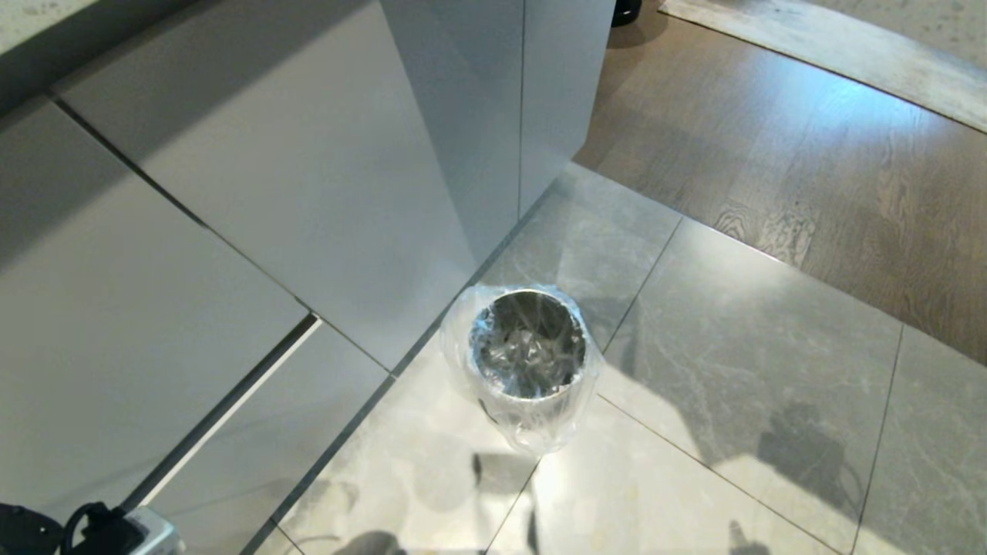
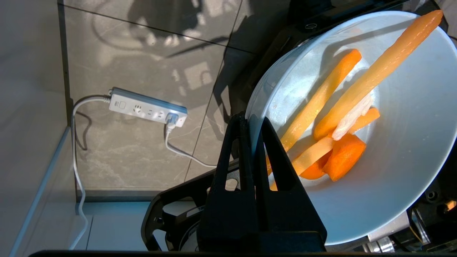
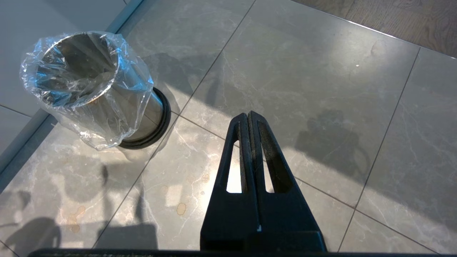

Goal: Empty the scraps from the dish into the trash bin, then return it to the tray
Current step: Move the bowl over the trash can

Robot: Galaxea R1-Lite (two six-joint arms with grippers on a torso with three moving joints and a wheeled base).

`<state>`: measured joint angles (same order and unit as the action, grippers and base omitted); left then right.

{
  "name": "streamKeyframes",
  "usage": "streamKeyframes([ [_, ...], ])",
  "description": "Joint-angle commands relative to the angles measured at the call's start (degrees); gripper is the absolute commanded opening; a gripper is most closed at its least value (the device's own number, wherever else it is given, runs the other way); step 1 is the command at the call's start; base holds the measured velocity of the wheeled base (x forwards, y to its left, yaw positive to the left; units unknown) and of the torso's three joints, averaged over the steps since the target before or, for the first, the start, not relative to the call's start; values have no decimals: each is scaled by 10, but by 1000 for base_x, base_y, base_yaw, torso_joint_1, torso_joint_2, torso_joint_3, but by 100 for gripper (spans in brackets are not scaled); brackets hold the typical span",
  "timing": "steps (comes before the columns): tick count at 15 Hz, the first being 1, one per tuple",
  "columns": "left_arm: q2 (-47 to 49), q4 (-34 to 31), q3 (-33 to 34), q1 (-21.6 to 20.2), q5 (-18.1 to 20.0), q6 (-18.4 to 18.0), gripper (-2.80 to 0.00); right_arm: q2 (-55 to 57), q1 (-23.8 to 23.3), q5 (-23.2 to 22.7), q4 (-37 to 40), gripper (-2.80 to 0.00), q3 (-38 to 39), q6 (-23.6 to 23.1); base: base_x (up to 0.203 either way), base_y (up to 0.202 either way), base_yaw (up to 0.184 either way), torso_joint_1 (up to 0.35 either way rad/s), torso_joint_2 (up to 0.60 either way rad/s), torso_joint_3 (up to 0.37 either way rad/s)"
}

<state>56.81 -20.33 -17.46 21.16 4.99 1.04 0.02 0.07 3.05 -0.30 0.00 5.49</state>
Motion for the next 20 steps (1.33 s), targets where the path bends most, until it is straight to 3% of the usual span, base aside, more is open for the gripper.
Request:
streamKeyframes([
  [1, -2, -1, -10, 0, 0, 0, -280, 0, 0, 0, 0, -280, 0, 1, 0, 0, 0, 0, 0, 0],
  [7, 31, -1, -97, 1, -11, 1, -280, 0, 0, 0, 0, -280, 0, 0, 0, 0, 0, 0, 0, 0],
  [10, 37, -1, -109, 40, -21, 1, -280, 0, 0, 0, 0, -280, 0, 1, 0, 0, 0, 0, 0, 0],
  [16, 64, 0, -150, 136, -77, -3, -280, 0, 0, 0, 0, -280, 0, 1, 0, 0, 0, 0, 0, 0],
  [20, 89, 1, -164, 143, -117, -3, -280, 0, 0, 0, 0, -280, 0, 0, 0, 0, 0, 0, 0, 0],
])
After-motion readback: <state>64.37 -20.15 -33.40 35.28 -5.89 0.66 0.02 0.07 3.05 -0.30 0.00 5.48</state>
